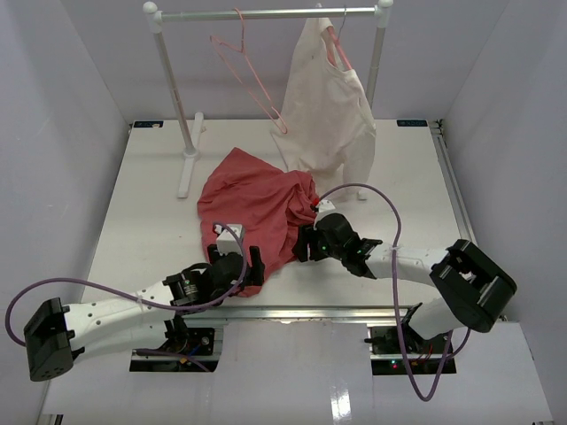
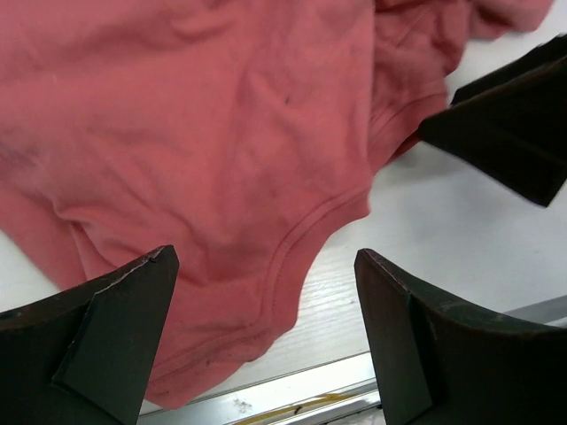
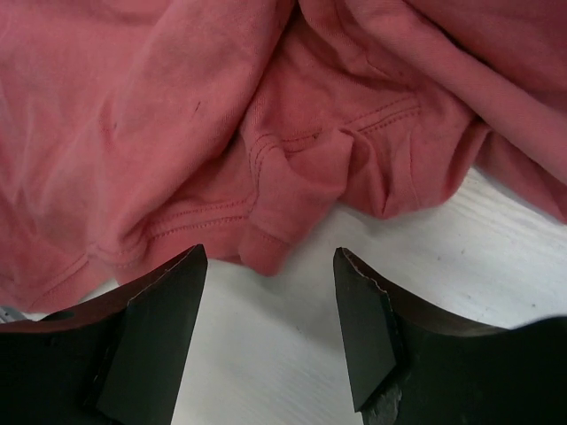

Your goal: Place the t-shirt on the hanger

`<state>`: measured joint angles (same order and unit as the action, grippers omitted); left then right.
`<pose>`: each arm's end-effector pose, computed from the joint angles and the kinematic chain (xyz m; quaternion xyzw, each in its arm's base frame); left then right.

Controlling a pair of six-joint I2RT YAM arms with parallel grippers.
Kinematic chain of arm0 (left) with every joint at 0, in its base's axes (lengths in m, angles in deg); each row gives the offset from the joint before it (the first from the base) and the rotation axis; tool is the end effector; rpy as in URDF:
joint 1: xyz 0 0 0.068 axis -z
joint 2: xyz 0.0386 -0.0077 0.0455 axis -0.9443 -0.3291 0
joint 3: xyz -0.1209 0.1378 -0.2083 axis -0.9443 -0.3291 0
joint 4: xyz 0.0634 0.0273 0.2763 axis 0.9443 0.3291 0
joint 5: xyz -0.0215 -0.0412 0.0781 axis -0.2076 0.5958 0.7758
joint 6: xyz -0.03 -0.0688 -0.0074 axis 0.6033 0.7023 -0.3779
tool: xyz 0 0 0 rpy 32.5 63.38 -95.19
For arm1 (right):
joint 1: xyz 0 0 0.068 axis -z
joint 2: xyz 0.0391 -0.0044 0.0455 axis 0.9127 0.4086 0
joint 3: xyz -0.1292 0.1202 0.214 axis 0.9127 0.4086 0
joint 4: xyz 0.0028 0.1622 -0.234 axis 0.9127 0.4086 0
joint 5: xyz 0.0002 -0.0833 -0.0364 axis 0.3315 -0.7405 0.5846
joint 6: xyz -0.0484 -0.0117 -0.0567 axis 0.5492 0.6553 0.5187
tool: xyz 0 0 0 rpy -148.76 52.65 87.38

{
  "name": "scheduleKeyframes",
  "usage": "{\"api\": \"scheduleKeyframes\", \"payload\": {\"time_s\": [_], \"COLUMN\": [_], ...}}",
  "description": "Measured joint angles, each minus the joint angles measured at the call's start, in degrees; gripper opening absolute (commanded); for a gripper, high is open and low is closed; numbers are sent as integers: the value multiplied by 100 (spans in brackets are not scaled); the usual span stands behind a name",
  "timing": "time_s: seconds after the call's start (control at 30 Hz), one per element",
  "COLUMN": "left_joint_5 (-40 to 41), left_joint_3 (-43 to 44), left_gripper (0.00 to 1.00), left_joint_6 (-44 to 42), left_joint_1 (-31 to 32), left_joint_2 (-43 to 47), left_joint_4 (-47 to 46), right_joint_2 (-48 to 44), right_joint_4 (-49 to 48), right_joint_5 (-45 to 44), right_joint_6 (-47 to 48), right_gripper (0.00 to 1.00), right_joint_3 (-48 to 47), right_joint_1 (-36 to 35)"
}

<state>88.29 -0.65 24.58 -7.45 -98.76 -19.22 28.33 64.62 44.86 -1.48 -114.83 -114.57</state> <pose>0.1263 -0.1698 0.1900 0.0335 0.8762 -0.1499 0.4568 0.2152 0.2358 0.1445 -0.1442 0.8635 0.2620 0.4062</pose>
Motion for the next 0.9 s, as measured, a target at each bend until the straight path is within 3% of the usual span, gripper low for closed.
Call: {"api": "scheduleKeyframes", "payload": {"time_s": [0.1, 0.23, 0.4, 0.47, 0.5, 0.7, 0.73, 0.77, 0.8, 0.83, 0.87, 0.9], "left_joint_5": [-77, -154, -262, -302, -334, -453, -452, -464, -489, -527, -579, -635], "left_joint_3": [-124, -159, -212, -212, -212, -168, -137, -46, 74, 216, 385, 536], "left_gripper": [91, 83, 32, 7, 0, 0, 5, 19, 43, 60, 73, 79], "left_joint_6": [176, 397, 550, 585, 585, 657, 662, 660, 647, 622, 603, 590], "left_joint_1": [-12, -22, -23, -23, -23, -25, -25, -25, -26, -29, -29, -29], "left_joint_2": [-337, -819, -1210, -1330, -1365, -1105, -941, -759, -585, -423, -284, -180], "left_joint_4": [34, 40, 36, 42, 44, 184, 261, 379, 482, 560, 591, 597], "right_joint_2": [324, 587, 604, 573, 516, -407, -636, -870, -1098, -1320, -1511, -1673], "right_joint_4": [-207, -288, -282, -201, -152, 245, 339, 407, 479, 557, 637, 719], "right_joint_5": [-6, -78, -256, -323, -353, -517, -546, -576, -603, -629, -657, -687], "right_joint_6": [-21, -36, 23, 66, 86, 170, 172, 173, 176, 180, 185, 188], "right_gripper": [61, 47, 8, 8, 8, 8, 8, 8, 8, 8, 8, 8], "right_joint_3": [-85, -209, -313, -415, -449, -466, -464, -464, -464, -464, -465, -467], "right_joint_1": [-16, -20, -20, -20, -20, -29, -45, -55, -65, -75, -86, -93]}}
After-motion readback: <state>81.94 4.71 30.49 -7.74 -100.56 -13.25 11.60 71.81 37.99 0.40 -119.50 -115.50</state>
